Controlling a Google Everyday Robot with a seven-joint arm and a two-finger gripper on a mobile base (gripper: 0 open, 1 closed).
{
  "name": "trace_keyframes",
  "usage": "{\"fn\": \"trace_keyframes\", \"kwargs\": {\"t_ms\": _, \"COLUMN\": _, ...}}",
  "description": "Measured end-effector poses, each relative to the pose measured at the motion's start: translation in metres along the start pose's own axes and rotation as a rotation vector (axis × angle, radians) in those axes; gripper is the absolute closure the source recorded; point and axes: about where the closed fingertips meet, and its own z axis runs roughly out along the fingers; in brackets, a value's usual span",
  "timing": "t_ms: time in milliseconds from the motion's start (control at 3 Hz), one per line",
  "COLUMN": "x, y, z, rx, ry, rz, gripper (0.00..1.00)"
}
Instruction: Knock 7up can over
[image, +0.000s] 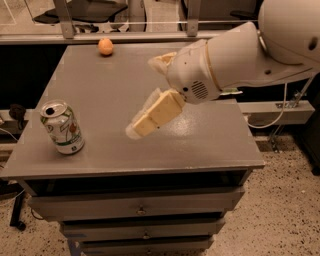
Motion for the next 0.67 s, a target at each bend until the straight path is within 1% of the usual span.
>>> {"fn": "trace_keyframes", "kwargs": {"t_ms": 333, "x": 0.001, "y": 0.0, "z": -0.001, "rx": 0.002, "ry": 0.005, "rz": 0.0, "gripper": 0.0}}
{"fn": "trace_keyframes", "kwargs": {"t_ms": 667, "x": 0.002, "y": 0.006, "z": 0.022, "rx": -0.023, "ry": -0.036, "rz": 0.007, "gripper": 0.0}}
